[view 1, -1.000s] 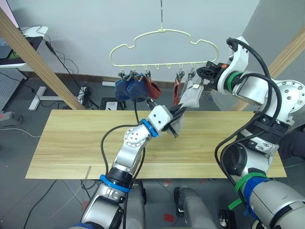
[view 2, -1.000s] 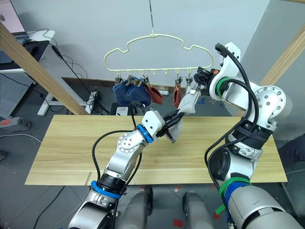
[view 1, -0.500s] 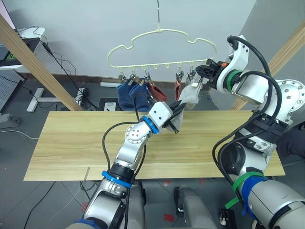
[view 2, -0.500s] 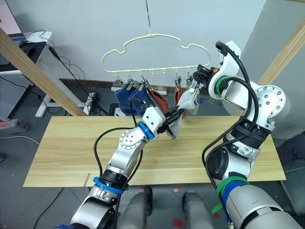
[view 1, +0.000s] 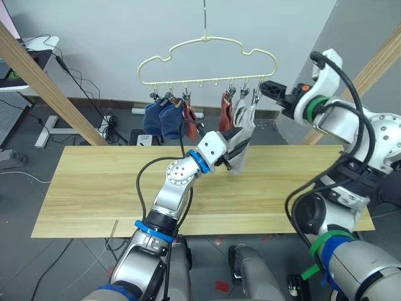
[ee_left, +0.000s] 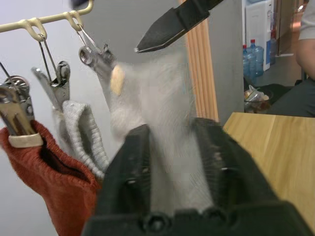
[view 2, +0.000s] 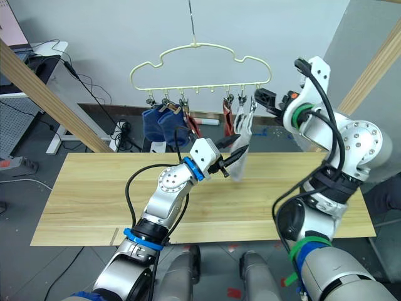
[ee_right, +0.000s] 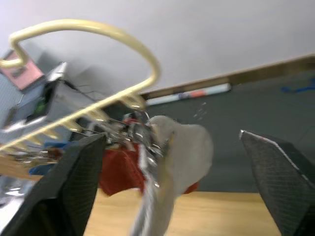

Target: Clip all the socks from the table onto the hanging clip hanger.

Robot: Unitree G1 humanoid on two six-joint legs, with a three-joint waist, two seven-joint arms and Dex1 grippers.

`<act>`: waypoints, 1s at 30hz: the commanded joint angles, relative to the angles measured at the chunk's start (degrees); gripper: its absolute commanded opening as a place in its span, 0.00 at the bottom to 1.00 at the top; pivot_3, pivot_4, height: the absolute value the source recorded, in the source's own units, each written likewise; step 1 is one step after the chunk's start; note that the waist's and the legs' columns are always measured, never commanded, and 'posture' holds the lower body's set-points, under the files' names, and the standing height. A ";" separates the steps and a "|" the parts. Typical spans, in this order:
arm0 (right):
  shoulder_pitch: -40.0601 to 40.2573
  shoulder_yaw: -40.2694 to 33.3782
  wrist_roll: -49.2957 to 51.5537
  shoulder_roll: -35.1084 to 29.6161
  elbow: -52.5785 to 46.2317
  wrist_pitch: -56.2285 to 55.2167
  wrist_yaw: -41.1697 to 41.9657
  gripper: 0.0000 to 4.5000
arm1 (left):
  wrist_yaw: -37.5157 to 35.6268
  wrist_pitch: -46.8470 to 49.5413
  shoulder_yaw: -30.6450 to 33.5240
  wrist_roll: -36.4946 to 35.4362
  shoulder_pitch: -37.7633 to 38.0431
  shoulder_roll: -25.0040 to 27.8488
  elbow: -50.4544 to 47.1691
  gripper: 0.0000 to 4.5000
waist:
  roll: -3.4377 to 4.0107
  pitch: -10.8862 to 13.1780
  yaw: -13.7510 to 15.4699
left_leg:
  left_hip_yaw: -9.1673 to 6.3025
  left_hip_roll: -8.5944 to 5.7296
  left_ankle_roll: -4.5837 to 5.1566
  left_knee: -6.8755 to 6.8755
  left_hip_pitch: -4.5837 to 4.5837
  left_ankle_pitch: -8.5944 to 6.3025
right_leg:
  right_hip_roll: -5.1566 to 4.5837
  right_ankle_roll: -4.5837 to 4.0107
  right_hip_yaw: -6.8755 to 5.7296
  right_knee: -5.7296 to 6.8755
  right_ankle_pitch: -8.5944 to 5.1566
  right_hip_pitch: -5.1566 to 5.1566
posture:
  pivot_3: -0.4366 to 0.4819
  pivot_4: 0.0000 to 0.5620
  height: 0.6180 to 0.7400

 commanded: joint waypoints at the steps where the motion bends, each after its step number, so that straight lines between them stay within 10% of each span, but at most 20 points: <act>1: 7.13 8.80 -1.45 -6.04 -7.99 -8.60 4.86 1.00 | -2.73 6.65 -0.04 -4.12 0.11 -0.71 -2.84 0.65 | 0.01 -0.01 -0.11 | 0.00 -0.01 0.00 0.00 0.00 0.00 | 0.00 0.01 0.00 -0.01 0.00 0.00 | 0.40 0.47 1.00; 6: 23.06 17.62 -4.81 -9.25 -15.62 -22.46 9.16 1.00 | -4.66 18.65 3.51 -9.62 3.60 3.02 -7.94 1.00 | 0.02 -0.08 -1.32 | -0.02 0.08 -0.01 0.01 0.05 0.01 | 0.10 0.10 0.04 0.15 -0.05 -0.03 | 0.40 0.45 1.00; 20: 54.25 27.74 -15.61 -13.78 -17.81 -50.36 15.84 1.00 | 1.54 44.84 24.08 -14.99 28.91 28.11 -33.09 1.00 | 0.02 -0.10 -1.84 | -0.07 0.08 -0.12 0.36 0.31 0.25 | 0.00 0.36 0.12 0.74 -0.24 0.03 | 0.50 0.47 1.00; 30: 62.49 25.64 -15.76 -14.91 -18.21 -53.35 17.64 1.00 | 4.76 40.42 32.48 -12.61 44.81 29.57 -37.21 1.00 | -0.08 -0.17 0.27 | 0.01 0.11 -0.10 0.34 0.35 0.25 | -0.10 0.17 0.17 0.70 -0.30 0.01 | 0.53 0.48 1.00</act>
